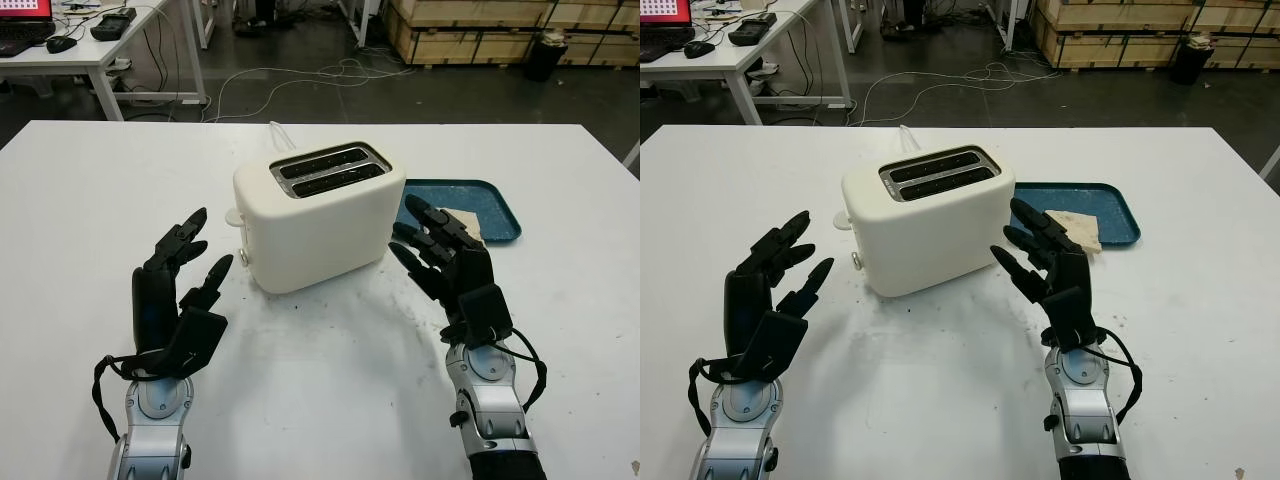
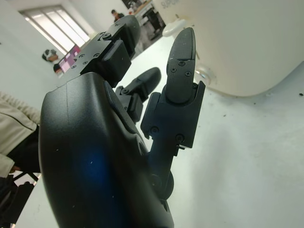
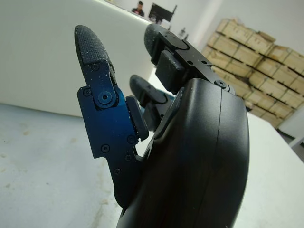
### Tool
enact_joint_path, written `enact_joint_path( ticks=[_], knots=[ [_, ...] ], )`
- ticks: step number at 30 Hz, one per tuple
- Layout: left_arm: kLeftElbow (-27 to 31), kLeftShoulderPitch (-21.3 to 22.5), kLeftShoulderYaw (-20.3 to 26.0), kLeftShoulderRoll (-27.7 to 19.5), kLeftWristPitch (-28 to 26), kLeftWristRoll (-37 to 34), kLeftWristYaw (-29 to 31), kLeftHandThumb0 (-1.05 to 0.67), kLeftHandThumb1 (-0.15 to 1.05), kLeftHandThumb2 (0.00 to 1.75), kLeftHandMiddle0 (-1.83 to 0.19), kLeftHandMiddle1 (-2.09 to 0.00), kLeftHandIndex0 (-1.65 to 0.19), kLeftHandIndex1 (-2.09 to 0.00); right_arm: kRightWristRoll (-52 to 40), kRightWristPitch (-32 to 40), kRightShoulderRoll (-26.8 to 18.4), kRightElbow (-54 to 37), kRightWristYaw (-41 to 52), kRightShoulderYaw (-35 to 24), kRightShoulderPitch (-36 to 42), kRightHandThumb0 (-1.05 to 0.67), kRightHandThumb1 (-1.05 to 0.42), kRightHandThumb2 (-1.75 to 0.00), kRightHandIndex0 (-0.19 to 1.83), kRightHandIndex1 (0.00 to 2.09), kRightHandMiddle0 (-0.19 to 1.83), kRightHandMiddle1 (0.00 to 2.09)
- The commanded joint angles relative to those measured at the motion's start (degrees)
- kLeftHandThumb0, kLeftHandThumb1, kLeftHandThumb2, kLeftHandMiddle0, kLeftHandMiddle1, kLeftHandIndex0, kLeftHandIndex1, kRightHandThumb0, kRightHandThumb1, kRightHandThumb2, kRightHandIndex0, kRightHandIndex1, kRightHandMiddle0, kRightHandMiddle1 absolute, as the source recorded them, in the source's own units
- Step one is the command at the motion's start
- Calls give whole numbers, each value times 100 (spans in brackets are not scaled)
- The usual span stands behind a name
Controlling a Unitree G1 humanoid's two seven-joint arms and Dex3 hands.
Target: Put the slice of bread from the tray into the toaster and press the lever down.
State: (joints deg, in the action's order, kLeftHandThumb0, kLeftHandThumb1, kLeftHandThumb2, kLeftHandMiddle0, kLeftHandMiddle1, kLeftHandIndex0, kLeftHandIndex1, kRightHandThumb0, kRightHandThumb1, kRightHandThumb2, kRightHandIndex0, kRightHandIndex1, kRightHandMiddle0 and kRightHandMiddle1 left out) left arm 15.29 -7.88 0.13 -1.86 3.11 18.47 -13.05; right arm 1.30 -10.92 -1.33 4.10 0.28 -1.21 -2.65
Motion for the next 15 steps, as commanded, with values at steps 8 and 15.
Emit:
enact_joint_path(
  ticks=[8, 15],
  knots=[
    [8, 49, -42, -43, 71, 13, 61, -43, 92, 19, -42, -72, -59, -2, -52, 310, -17, -231, 52, 27, 130, -59, -84, 0, 46, 69, 75, 1],
    [1, 30, -48, -7, 74, 1, 45, -41, 92, 20, -42, -72, -59, -2, -43, -116, -235, -298, 239, -57, 222, -61, -83, 0, 46, 68, 72, 0]
  ],
)
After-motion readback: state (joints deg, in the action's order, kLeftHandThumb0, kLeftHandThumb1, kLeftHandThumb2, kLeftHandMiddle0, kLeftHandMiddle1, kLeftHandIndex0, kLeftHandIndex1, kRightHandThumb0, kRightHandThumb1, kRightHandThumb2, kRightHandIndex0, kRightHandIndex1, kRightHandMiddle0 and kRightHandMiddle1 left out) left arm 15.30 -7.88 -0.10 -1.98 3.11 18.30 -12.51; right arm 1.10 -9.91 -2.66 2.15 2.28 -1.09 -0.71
